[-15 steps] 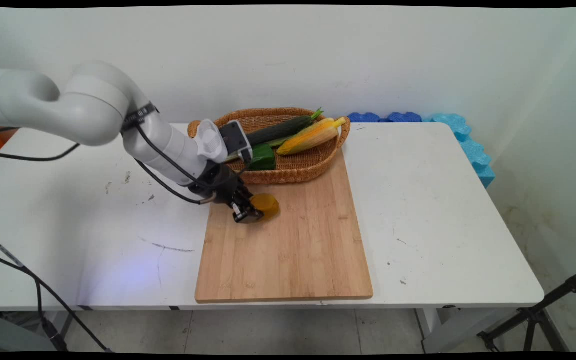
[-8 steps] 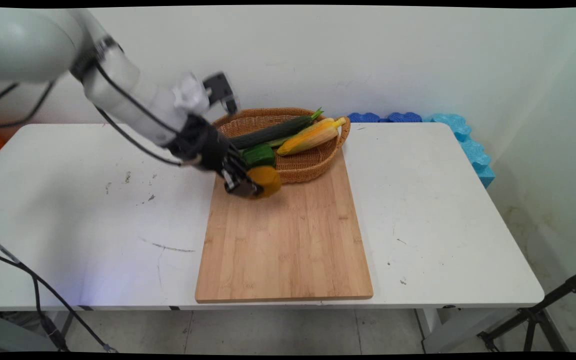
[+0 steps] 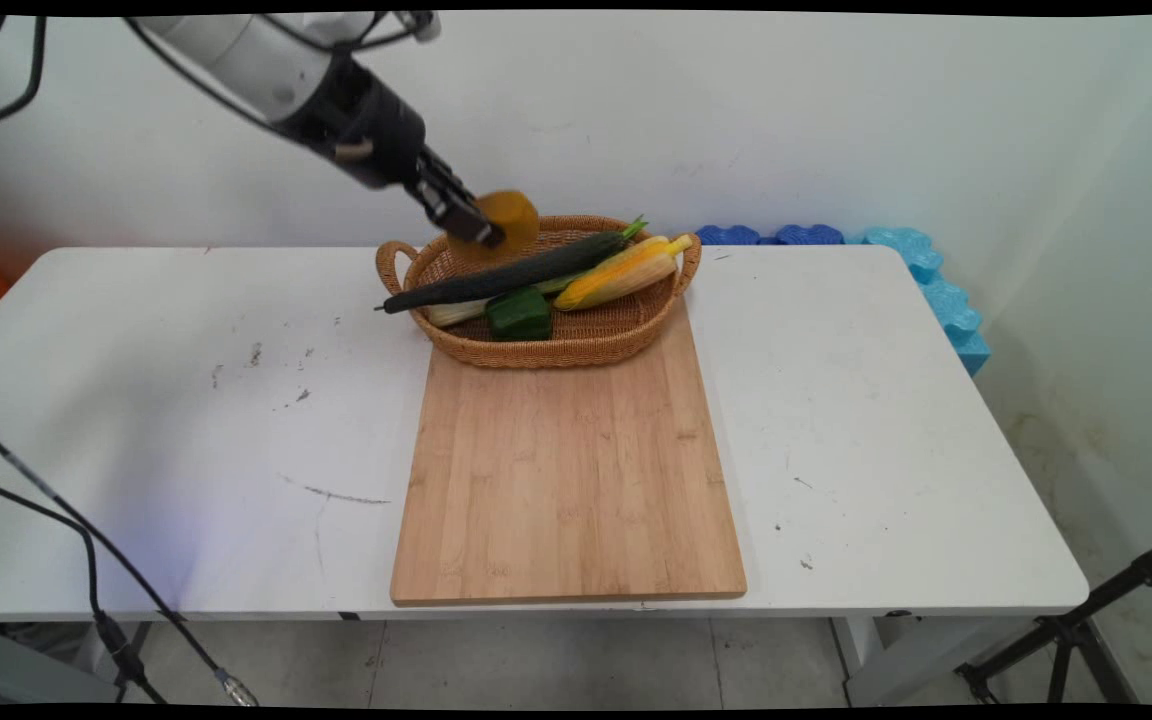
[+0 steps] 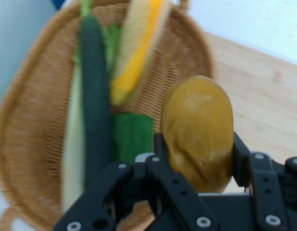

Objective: Place the picked object in the vegetable basket

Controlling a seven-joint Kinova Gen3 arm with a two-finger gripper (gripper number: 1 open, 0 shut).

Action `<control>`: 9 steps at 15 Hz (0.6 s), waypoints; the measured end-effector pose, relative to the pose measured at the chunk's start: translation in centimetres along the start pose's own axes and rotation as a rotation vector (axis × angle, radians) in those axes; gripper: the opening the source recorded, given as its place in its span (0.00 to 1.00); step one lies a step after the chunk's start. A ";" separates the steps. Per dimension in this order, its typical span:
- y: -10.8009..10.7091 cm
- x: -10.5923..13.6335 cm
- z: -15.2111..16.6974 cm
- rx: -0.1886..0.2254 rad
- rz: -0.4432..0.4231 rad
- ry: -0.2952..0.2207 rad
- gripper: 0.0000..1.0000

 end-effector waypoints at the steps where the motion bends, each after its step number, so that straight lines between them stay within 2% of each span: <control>1: -1.3 0.5 0.0 0.018 -0.018 0.002 0.00; 4: -5.1 1.3 0.8 0.075 -0.069 -0.009 0.00; 9: -10.1 0.7 4.4 0.153 -0.144 -0.059 0.00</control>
